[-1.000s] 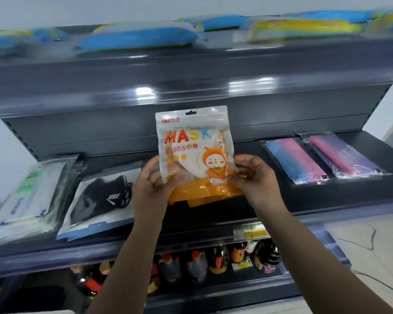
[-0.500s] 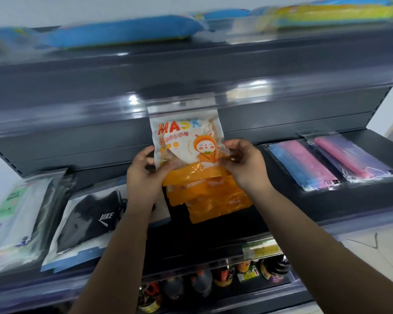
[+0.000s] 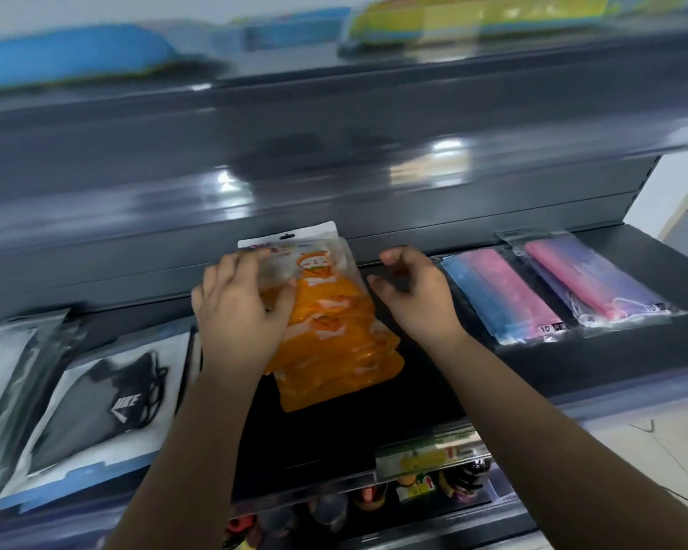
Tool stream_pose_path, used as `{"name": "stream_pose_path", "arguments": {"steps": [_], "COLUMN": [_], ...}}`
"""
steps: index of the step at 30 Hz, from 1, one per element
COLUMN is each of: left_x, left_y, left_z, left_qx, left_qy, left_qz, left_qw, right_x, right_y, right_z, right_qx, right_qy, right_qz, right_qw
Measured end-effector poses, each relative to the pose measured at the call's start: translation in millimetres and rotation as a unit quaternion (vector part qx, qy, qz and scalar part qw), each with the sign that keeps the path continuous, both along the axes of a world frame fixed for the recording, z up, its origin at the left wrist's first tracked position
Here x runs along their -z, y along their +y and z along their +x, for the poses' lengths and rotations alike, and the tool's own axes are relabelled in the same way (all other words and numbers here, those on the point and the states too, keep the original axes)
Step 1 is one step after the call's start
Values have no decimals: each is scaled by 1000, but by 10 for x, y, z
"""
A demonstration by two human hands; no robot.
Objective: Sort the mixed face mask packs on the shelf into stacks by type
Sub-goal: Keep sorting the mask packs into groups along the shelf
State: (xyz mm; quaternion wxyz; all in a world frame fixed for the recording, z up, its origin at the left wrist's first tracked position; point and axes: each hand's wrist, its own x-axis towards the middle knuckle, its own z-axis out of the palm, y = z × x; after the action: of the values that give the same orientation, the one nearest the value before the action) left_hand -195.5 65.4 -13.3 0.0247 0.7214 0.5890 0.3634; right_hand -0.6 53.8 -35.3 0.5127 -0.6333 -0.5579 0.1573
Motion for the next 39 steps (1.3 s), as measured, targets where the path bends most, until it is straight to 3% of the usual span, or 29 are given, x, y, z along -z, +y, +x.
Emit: {"name": "stream_pose_path", "arguments": {"steps": [4, 8, 15, 19, 22, 25, 28, 32, 35, 39], "left_x": [-5, 112, 479, 714, 821, 853, 838, 826, 887, 906], "left_y": [-83, -150, -246, -291, -356, -359, -346, -334, -322, -302], "left_z": [524, 1266, 2379, 2577, 2666, 2672, 2624, 2548, 2478, 2319], "left_qx": [23, 96, 124, 54, 17, 7, 15, -2, 26, 34], "left_qy": [46, 73, 19, 30, 62, -45, -226, -410, -438, -453], "left_qz": [56, 40, -145, -250, -278, -292, -296, -281, -300, -240], "left_qw": [997, 992, 981, 966, 958, 955, 928, 868, 847, 858], "right_x": [69, 151, 297, 414, 549, 652, 664, 575, 585, 560], "right_y": [-46, -180, -370, -441, -455, -448, -443, -457, -430, -416], "right_z": [474, 1139, 2125, 2240, 2193, 2164, 2157, 2198, 2201, 2153], "right_qx": [-2, 7, 12, -87, -126, -120, -122, -129, -124, -91], "right_qy": [-19, -59, -101, -200, -278, -313, -236, -45, 41, 166], "right_qz": [0, -37, -115, -187, -210, -214, -184, -170, -163, -145], "right_qw": [1000, 998, 988, 958, 929, 917, 946, 976, 978, 971]}}
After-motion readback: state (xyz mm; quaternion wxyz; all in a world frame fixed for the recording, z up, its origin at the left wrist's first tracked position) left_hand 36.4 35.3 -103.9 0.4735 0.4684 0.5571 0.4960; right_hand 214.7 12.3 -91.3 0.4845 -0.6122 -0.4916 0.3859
